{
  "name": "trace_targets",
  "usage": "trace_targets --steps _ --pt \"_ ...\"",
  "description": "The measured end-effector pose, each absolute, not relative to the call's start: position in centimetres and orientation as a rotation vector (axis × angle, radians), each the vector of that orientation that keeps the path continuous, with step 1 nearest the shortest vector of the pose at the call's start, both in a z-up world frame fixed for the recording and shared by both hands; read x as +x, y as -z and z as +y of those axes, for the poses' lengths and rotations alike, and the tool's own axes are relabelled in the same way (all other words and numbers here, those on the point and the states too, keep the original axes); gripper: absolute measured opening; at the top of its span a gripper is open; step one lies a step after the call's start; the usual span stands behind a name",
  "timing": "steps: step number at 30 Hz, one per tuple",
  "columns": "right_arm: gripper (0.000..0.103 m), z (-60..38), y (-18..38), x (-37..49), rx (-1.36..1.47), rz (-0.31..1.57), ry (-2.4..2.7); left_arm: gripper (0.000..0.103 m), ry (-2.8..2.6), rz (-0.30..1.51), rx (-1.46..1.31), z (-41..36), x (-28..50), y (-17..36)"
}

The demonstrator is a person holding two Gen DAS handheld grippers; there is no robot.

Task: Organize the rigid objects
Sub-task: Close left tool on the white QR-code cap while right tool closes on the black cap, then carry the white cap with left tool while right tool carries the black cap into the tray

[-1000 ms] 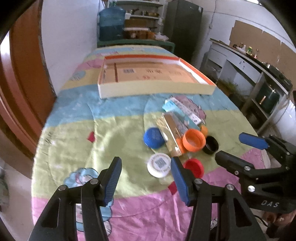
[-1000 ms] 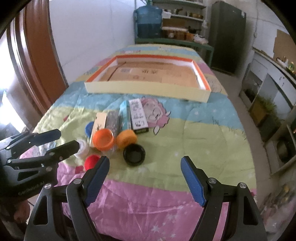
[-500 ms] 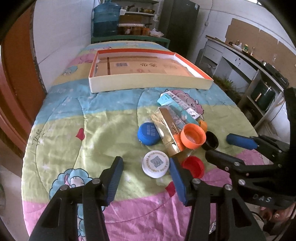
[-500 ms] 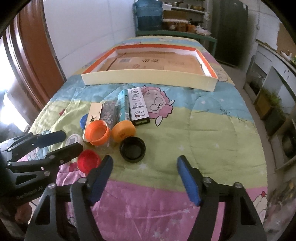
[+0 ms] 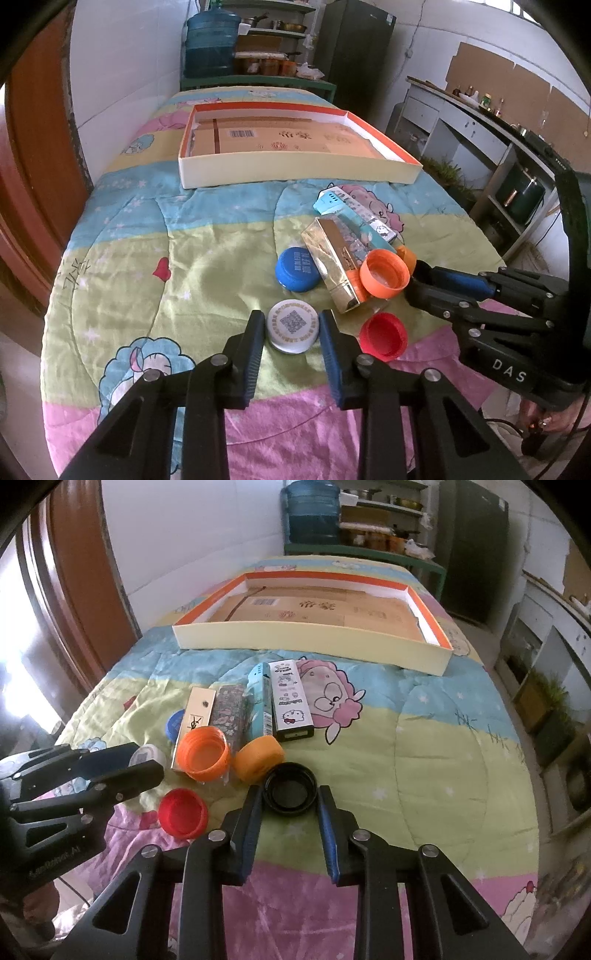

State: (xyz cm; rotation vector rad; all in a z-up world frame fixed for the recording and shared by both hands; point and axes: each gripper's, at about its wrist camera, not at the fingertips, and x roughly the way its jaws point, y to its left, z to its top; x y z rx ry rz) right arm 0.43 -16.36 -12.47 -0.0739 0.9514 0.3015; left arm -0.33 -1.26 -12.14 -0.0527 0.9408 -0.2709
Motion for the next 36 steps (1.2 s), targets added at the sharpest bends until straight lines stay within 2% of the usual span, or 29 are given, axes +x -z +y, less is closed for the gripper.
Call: trace_targets --steps 20,36 --pt "0.030 -18.6 9.1 0.5 -0.016 0.885 -0.276 0.030 0.225 0.853 -0.032 -1.4 1.1 7.9" --pt "0.030 -19.3 5.0 5.3 -0.003 0.814 -0.283 0.030 0.196 0.812 -0.053 -2.0 7.5 4.1"
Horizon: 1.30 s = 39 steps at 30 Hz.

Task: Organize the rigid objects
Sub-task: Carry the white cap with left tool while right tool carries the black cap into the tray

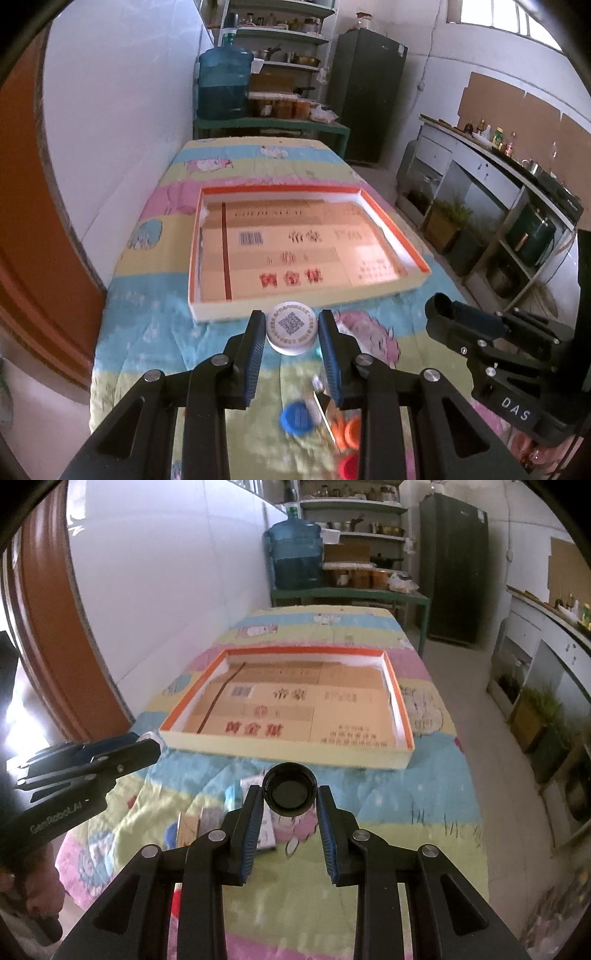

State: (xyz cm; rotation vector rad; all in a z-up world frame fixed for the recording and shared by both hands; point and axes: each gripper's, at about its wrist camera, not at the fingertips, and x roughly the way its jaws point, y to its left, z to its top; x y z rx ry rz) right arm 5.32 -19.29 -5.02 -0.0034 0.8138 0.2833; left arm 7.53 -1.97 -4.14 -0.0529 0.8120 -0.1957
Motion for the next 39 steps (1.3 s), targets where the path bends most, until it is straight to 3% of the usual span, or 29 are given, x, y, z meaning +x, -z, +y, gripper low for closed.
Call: trace_targets --steps 15,39 --pt "0.030 -19.1 5.0 12.9 -0.008 0.832 -0.340 0.030 0.099 0.818 -0.025 -2.1 16.0 4.9" --pt "0.030 -18.1 9.7 24.4 -0.038 0.944 -0.347 0.030 0.109 0.908 0.003 -3.1 24.9 9.0"
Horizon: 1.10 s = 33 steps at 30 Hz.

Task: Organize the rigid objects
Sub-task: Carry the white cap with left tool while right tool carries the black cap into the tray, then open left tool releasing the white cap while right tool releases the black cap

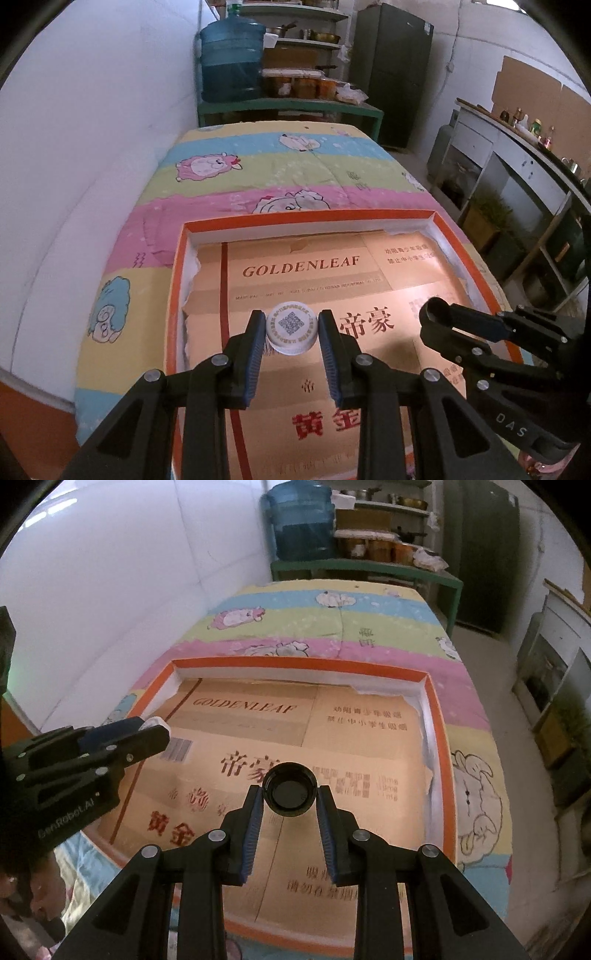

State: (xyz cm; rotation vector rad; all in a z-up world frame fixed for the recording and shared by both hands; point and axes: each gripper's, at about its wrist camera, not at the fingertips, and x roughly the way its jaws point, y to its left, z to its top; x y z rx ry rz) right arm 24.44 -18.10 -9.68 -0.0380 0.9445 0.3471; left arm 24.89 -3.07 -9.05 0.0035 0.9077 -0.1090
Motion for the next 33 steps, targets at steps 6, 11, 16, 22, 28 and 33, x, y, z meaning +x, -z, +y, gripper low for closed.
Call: trace_targets --steps 6,11,16,22,28,33 --pt "0.030 -17.7 10.3 25.9 -0.061 0.961 -0.339 0.030 0.114 0.933 0.007 -3.1 25.9 10.1" --pt "0.030 -17.5 10.7 26.9 -0.066 0.977 -0.337 0.030 0.111 0.955 -0.002 -2.9 26.9 11.0" --pt "0.030 -17.4 11.4 27.5 -0.068 0.998 -0.328 0.030 0.114 0.969 -0.004 -3.0 27.4 11.7" --pt "0.030 -17.3 12.1 27.9 -0.080 1.016 -0.318 0.030 0.116 0.986 -0.008 -3.0 27.7 12.4" --pt "0.030 -17.2 12.3 27.8 -0.085 1.011 -0.312 0.031 0.138 0.981 0.037 -3.2 27.4 12.9" --pt "0.043 -17.2 12.2 27.6 -0.077 1.003 -0.305 0.031 0.139 0.988 0.039 -3.2 27.3 12.7"
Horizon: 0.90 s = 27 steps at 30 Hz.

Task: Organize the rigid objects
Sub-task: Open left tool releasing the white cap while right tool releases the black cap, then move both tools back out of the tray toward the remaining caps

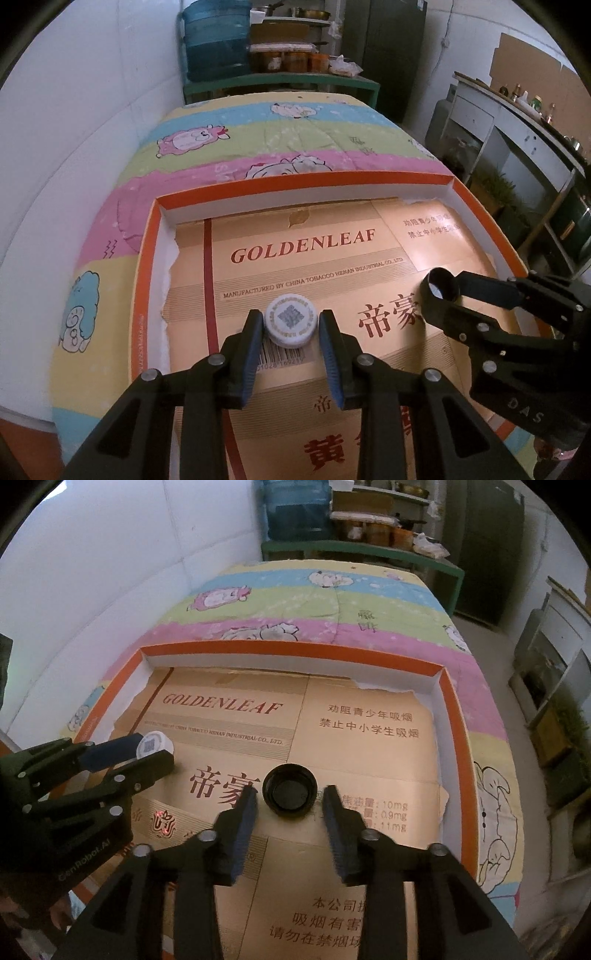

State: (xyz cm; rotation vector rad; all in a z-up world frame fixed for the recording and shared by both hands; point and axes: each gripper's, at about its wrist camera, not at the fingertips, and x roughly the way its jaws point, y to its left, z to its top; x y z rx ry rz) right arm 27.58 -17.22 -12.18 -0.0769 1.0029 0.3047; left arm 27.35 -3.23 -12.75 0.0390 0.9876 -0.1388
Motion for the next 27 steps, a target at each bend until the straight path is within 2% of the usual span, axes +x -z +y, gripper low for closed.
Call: trace_targets --steps 2,5,6,27 --pt "0.047 -17.2 12.1 27.4 -0.083 0.997 -0.302 0.035 0.145 0.982 0.015 -3.0 27.3 12.6" --pt "0.049 -17.3 11.9 26.9 -0.087 0.990 -0.290 0.062 0.180 0.978 -0.038 -2.6 27.0 12.3" --pt "0.049 -17.3 11.7 26.7 -0.086 0.986 -0.291 0.065 0.189 0.976 -0.054 -2.4 26.9 12.2" --pt "0.050 -17.7 7.8 20.0 -0.031 0.907 -0.300 0.065 0.186 0.840 -0.040 -1.8 20.2 6.5"
